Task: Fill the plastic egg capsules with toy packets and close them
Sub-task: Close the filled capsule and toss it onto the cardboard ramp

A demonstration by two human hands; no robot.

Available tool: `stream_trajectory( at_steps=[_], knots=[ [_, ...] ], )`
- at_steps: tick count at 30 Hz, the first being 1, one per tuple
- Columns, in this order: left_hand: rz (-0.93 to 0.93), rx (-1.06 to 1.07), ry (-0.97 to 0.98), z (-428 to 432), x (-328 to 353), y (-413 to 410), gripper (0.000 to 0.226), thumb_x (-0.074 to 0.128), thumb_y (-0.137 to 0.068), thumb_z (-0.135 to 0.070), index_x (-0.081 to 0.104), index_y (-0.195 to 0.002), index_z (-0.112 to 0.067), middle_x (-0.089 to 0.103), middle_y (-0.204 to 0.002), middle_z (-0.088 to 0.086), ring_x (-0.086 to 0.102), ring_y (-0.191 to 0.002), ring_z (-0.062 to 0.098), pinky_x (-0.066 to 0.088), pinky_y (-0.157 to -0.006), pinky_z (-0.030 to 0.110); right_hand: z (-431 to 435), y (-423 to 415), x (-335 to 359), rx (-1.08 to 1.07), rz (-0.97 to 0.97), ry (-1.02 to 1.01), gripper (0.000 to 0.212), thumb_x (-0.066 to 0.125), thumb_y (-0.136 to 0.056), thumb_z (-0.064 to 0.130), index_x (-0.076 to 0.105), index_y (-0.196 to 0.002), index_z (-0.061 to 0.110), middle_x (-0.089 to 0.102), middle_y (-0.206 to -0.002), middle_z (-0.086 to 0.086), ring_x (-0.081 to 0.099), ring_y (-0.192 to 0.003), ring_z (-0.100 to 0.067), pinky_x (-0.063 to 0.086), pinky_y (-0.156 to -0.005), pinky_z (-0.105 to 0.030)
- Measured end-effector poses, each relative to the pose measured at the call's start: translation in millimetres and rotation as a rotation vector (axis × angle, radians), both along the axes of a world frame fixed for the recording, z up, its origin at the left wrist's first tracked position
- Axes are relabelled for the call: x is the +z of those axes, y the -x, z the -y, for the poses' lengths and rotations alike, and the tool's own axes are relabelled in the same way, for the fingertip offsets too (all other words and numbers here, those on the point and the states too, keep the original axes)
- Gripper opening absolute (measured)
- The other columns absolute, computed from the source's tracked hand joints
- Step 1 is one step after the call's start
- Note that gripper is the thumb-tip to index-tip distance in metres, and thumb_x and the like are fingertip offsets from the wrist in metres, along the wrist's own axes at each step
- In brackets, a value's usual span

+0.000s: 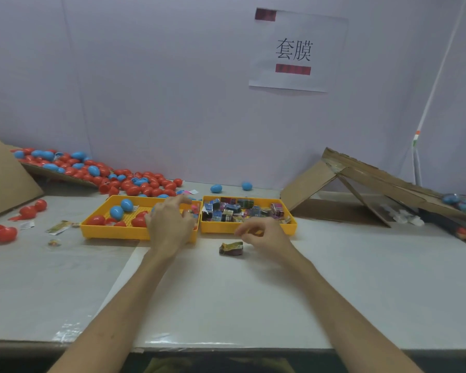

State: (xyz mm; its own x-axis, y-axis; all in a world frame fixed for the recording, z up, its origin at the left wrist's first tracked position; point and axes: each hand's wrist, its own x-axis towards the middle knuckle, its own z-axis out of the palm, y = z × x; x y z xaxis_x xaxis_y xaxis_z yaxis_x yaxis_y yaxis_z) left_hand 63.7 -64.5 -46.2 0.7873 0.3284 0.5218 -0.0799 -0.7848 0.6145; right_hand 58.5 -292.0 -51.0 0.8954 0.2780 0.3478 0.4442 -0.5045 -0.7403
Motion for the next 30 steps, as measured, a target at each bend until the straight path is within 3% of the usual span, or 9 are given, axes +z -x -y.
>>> stream_trajectory(
  at_steps=[3, 6, 11, 17, 22, 27, 30],
  knots=[
    [-0.189, 0.064, -0.092, -12.1, -2.6, -3.3, 0.038, 0.054, -0.095, -0.019, 0.065, -0.13, -0.028, 0.067, -0.126, 0.003, 0.053, -0.122, 0.025, 0.029, -0.109, 0.046, -2.5, 3.5, -0.9, 0.099, -0.044, 0.107, 0.034, 0.066, -0.078, 0.001, 0.078, -0.089, 0.03, 0.071, -0.1, 0.009, 0.062, -0.087, -0.007, 0.042, -0.067, -0.011],
    [-0.29, 0.064, -0.178, -13.6, -5.4, -4.2, 0.039, 0.049, -0.099, -0.023, 0.062, -0.136, -0.026, 0.067, -0.129, 0.003, 0.054, -0.124, 0.024, 0.029, -0.112, 0.047, -3.6, 1.7, -4.7, 0.125, -0.063, 0.189, 0.038, 0.063, -0.076, 0.0, 0.08, -0.097, 0.027, 0.069, -0.101, 0.011, 0.06, -0.087, -0.003, 0.043, -0.066, -0.011],
    [-0.269, 0.048, -0.126, -15.1, -6.2, -6.4, 0.036, 0.057, -0.099, -0.023, 0.062, -0.134, -0.028, 0.068, -0.129, 0.0, 0.06, -0.118, 0.024, 0.04, -0.103, 0.047, -0.5, -2.9, -9.2, 0.078, -0.037, 0.123, 0.02, 0.078, -0.081, 0.018, 0.08, -0.097, 0.031, 0.071, -0.093, 0.014, 0.065, -0.082, -0.002, 0.047, -0.067, -0.013],
    [-0.181, 0.022, -0.051, -18.9, -6.2, -7.5, 0.033, 0.067, -0.095, -0.023, 0.067, -0.128, -0.024, 0.068, -0.123, 0.003, 0.063, -0.109, 0.022, 0.054, -0.094, 0.046, -3.4, -2.8, -9.2, 0.06, -0.021, 0.138, 0.018, 0.084, -0.079, 0.026, 0.078, -0.09, 0.039, 0.069, -0.094, 0.016, 0.065, -0.082, 0.0, 0.047, -0.067, -0.013],
    [0.0, 0.185, -0.083, -33.8, 2.2, -10.0, 0.037, 0.063, -0.092, -0.012, 0.069, -0.127, -0.024, 0.067, -0.124, 0.007, 0.055, -0.117, 0.028, 0.039, -0.099, 0.048, -2.1, 0.0, -7.5, 0.102, -0.049, 0.145, 0.021, 0.081, -0.079, 0.024, 0.077, -0.093, 0.04, 0.07, -0.1, 0.016, 0.065, -0.086, -0.002, 0.051, -0.072, -0.016],
    [-0.305, 0.257, -0.072, -65.9, -1.4, -14.6, 0.046, 0.062, -0.094, -0.018, 0.06, -0.139, -0.028, 0.063, -0.131, 0.009, 0.046, -0.131, 0.029, 0.028, -0.112, 0.051, -2.4, -1.8, -9.6, 0.081, -0.044, 0.124, 0.033, 0.066, -0.081, 0.005, 0.08, -0.093, 0.032, 0.071, -0.099, 0.016, 0.065, -0.085, -0.003, 0.051, -0.07, -0.016],
    [-0.336, 0.255, -0.055, -68.3, -4.3, -18.3, 0.04, 0.064, -0.096, -0.024, 0.062, -0.136, -0.029, 0.064, -0.129, 0.009, 0.045, -0.131, 0.029, 0.026, -0.113, 0.052, -2.9, -2.9, -10.4, 0.071, -0.022, 0.121, 0.028, 0.067, -0.083, 0.006, 0.081, -0.095, 0.028, 0.072, -0.096, 0.015, 0.066, -0.085, -0.005, 0.053, -0.071, -0.019]
  ],
)
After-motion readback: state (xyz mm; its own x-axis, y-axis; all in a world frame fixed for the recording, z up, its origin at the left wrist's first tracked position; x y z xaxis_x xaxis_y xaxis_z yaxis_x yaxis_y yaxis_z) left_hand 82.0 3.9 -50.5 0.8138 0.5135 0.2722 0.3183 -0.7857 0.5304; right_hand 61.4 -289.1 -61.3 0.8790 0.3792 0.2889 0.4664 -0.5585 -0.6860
